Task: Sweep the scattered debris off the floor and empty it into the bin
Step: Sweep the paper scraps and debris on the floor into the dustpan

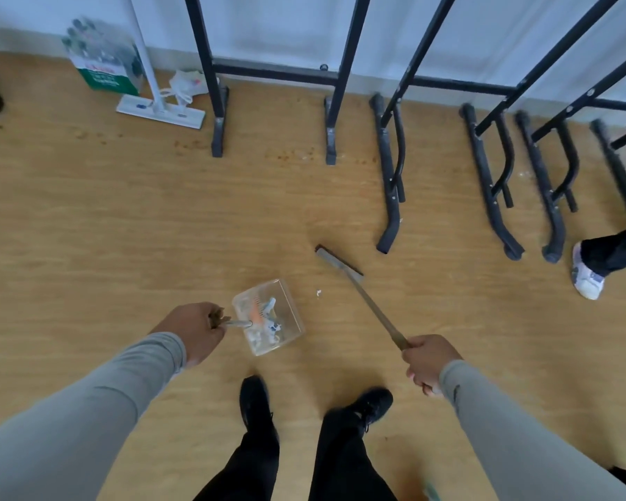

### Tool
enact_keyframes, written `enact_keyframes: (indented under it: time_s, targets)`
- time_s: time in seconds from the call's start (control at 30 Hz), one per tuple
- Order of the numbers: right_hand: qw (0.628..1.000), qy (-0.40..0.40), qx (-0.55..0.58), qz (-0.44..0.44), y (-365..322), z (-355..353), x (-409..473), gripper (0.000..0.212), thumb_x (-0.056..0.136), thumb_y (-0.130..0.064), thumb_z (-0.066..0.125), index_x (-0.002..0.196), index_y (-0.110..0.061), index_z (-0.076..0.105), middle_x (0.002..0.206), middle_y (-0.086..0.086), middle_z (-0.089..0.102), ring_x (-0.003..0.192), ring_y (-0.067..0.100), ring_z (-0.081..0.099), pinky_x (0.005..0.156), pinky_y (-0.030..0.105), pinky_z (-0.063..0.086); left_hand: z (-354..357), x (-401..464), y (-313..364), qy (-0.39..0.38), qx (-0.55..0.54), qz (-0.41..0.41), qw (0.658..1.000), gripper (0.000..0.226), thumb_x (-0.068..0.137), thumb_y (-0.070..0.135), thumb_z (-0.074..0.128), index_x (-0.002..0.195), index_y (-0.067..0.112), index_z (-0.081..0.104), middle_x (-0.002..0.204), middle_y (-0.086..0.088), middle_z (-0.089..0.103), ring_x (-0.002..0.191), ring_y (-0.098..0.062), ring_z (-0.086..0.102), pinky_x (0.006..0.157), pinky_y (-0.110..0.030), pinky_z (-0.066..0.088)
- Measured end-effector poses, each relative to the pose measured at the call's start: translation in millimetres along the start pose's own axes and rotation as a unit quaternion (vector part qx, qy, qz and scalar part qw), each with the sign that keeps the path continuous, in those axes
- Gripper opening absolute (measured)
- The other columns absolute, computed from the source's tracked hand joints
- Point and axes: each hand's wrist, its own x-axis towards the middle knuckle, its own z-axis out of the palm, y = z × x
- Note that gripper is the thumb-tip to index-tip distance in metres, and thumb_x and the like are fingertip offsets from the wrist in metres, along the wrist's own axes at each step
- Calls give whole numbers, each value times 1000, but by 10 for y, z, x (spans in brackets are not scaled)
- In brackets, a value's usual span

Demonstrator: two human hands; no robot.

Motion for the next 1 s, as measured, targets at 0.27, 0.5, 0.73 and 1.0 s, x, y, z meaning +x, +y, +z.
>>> enact_keyframes:
  time_s: [0.27, 0.5, 0.73, 1.0]
  targets:
    - [969, 37, -236, -61, 529, 101, -362, 51, 100, -16, 39, 149, -30, 45, 90, -3, 65, 57, 14, 54, 46, 24, 40, 31, 72, -35, -10, 2, -2, 1000, 32, 95, 38, 57, 124, 26, 63, 98, 3, 69, 81, -18, 66, 80, -34, 58]
    - [999, -26, 0, 44, 787, -326, -570, 40, 103, -14, 46, 140, -26, 50, 60, 9, 44, 45, 14, 24, 47, 21, 18, 80, 91, 57, -21, 36, -2, 999, 34, 95, 39, 55, 125, 26, 62, 105, 1, 68, 87, -20, 66, 82, -35, 58]
    - [998, -26, -52, 38, 632, 225, -281, 37, 98, -8, 44, 132, -15, 57, 56, 2, 40, 44, 16, 35, 43, 25, 30, 221, 204, 339, 11, 67, -8, 998, 13, 95, 34, 50, 103, 30, 60, 80, 9, 61, 72, -17, 63, 61, -28, 48]
    - [979, -173, 59, 86, 466, 471, -536, 45, 100, -5, 47, 143, -17, 50, 56, 3, 39, 49, 14, 30, 38, 21, 25, 205, 251, 392, 20, 63, -17, 998, 2, 94, 31, 52, 93, 31, 54, 78, 9, 60, 70, -16, 61, 65, -29, 50]
